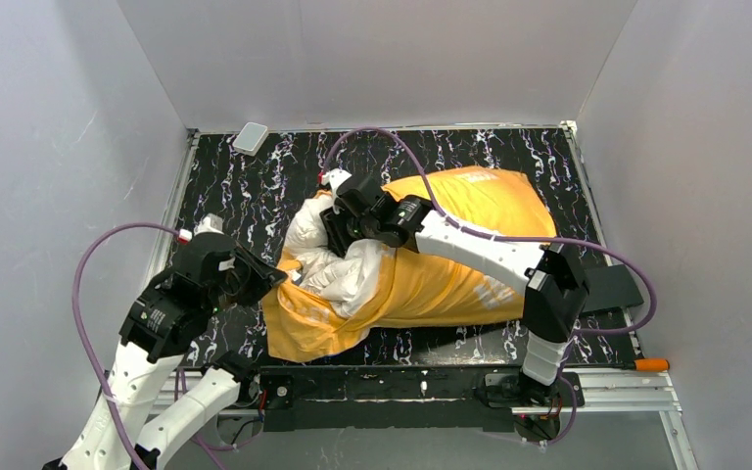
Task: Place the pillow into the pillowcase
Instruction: Stuff the pillow into the pillowcase.
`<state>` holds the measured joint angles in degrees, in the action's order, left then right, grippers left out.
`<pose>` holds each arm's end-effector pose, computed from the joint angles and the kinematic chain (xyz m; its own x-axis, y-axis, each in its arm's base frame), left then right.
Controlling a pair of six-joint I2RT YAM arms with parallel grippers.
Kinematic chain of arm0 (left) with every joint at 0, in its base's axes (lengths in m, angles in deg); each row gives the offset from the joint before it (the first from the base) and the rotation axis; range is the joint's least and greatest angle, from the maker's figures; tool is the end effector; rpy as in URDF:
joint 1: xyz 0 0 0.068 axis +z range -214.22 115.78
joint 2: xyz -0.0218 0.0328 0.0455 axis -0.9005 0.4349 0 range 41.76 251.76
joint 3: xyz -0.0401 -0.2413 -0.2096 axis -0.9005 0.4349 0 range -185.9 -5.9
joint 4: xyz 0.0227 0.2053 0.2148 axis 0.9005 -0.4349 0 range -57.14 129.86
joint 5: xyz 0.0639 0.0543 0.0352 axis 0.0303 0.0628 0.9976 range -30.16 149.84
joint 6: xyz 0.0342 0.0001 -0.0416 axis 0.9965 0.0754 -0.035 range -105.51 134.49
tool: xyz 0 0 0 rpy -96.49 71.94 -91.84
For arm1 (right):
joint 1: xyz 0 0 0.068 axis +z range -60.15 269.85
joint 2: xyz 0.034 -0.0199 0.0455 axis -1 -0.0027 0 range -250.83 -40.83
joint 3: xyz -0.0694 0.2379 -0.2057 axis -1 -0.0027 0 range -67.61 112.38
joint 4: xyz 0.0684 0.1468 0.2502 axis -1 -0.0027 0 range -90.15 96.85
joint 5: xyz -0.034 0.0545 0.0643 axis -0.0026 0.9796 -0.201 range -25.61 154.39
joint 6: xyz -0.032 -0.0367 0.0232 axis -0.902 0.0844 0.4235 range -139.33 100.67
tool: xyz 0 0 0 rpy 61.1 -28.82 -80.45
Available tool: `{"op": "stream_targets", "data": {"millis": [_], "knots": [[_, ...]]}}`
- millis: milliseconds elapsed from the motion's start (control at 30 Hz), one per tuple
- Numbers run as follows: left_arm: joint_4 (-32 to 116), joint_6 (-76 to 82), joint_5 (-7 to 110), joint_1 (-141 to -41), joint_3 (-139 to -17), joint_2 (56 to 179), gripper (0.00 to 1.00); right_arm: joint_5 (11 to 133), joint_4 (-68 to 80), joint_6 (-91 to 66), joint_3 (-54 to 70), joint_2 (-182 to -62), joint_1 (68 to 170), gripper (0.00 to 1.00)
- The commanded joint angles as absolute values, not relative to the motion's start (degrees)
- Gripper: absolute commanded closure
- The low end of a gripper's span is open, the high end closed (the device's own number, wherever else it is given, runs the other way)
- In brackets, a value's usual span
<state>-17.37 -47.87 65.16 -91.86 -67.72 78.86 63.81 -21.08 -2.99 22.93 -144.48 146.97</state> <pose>0.0847 -0.0407 0.4176 -0.5686 -0.6980 -0.4354 -0.2398 0.6469 -0.7239 0.2536 0.3919 0.3414 -0.5770 -0.3746 -0.7257 -0.7017 0.6821 0.2058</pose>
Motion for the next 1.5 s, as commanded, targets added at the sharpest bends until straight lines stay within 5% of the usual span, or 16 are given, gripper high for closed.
{"op": "stream_targets", "data": {"millis": [0,200,400,633,733,900,1033,1267,1467], "knots": [[-14.96,-42.17,83.02,-90.59,-80.34,77.61,1.0,46.41,-54.3,-8.19,11.77,-148.43,140.83,0.55],[-4.96,-40.21,78.36,-90.59,-79.83,78.43,1.0,48.48,-54.58,-9.74,10.85,-149.18,141.18,0.6],[-3.23,-40.14,73.4,-90.6,-81.51,83.98,1.0,60.43,-55.73,-12.45,14.53,-152.94,143.54,0.83],[-0.69,-38.09,67.34,-90.59,-81.88,87.54,1.0,76.17,-52.59,-11.06,12.76,-152.67,143.59,0.92],[-3.83,-39.32,62.42,-90.62,-77.87,87.37,0.99,74.62,-53.65,-10.82,16.03,-151.55,143.38,0.88],[-6.63,-43.77,54.52,-90.59,-64.39,82.75,0.52,74.61,-57.8,-11.36,27.73,-148.52,143.37,0.71],[-4.61,-47.12,48.9,-90.62,-54.87,80.21,0.36,74.7,-60.1,-11.46,35.57,-145.88,143.36,0.54],[9.94,-53.16,35.51,-90.73,-44.67,85.49,0.33,76.0,-61.48,-9.22,36.49,-141.24,143.46,0.35],[15.35,-57.52,31.96,-94.1,-40.98,94.29,0.43,77.04,-61.52,-6.15,38.23,-139.94,143.46,0.34]]}}
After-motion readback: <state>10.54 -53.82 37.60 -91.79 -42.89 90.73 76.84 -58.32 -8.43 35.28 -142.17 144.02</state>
